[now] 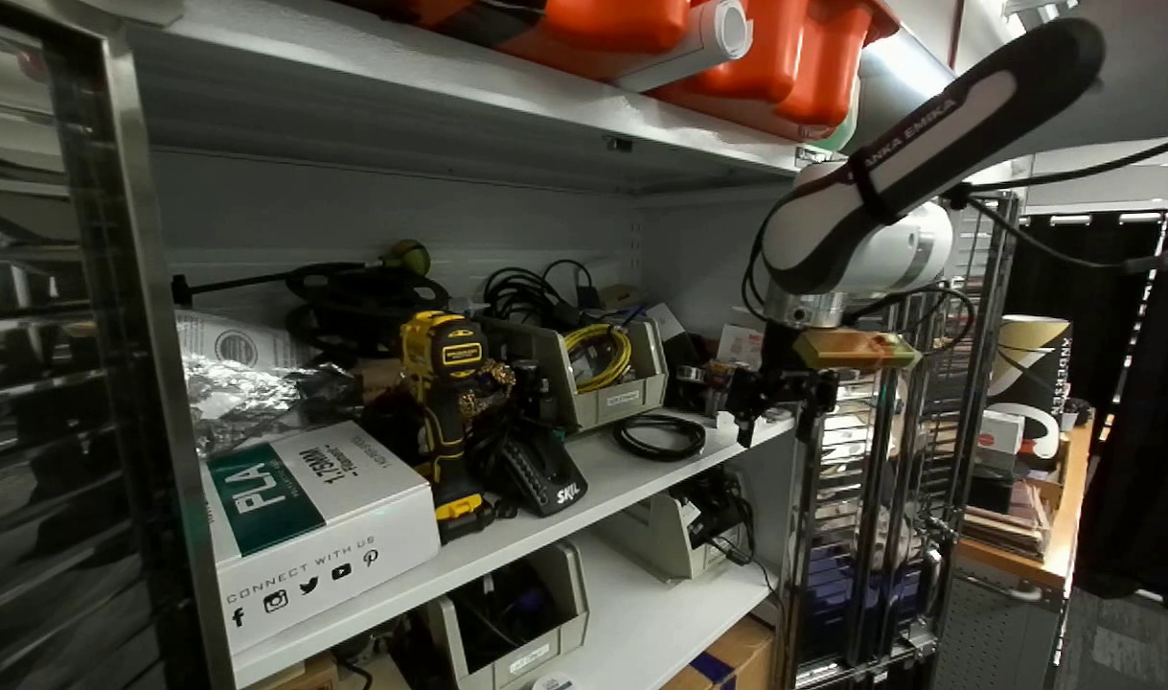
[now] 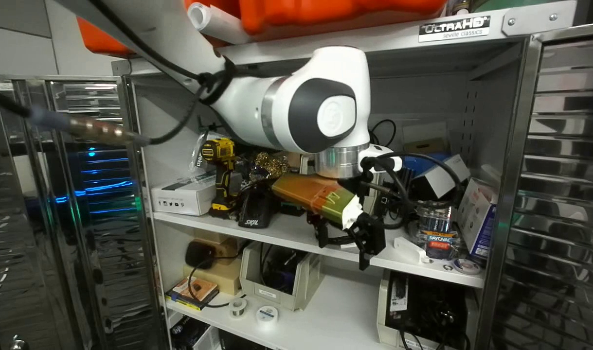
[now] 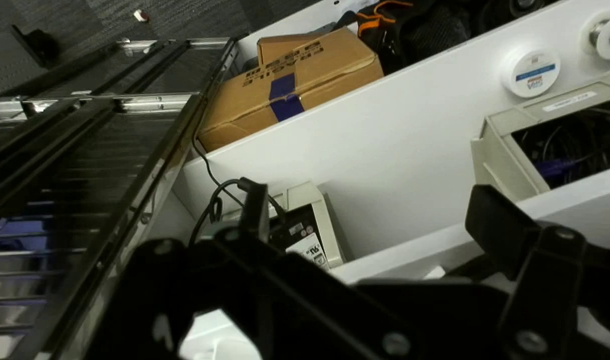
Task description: Pick up the black cable and put it in the cable box.
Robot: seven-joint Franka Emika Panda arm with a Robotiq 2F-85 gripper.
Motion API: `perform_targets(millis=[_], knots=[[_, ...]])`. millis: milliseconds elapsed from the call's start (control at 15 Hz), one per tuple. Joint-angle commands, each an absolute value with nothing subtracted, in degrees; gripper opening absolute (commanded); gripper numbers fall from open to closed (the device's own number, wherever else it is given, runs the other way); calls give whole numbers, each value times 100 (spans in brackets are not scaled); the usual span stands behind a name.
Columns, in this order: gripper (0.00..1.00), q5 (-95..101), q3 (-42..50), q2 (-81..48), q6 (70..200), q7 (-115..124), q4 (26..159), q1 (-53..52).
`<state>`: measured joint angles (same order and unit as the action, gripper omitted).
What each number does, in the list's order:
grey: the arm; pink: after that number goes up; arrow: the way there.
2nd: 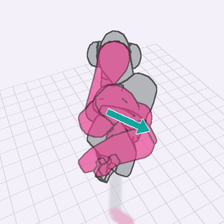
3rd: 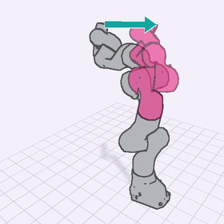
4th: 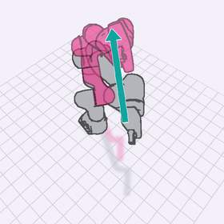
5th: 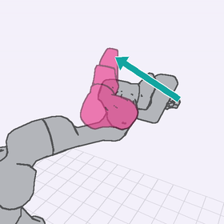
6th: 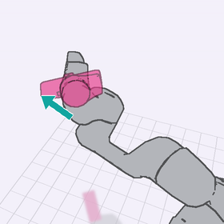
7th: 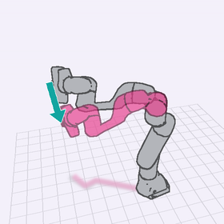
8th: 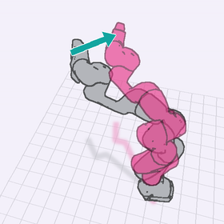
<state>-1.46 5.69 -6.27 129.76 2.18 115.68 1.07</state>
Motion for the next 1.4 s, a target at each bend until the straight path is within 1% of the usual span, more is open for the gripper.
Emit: perform_targets(millis=[0, 200, 467, 1133, 1200, 1267, 1333], knots=[[100, -257, 436, -1687, 12734, 417, 10124, 176], [100, -298, 350, -2234, 12693, 477, 9276, 167], [100, -212, 281, -2688, 12632, 576, 8605, 124], [100, -150, 271, -3199, 11331, 634, 7956, 123], [92, -202, 240, -3211, 11205, 558, 7938, 152], [74, -212, 232, -3213, 11156, 531, 7947, 159], [65, -227, 221, -3213, 11113, 505, 7955, 165]])
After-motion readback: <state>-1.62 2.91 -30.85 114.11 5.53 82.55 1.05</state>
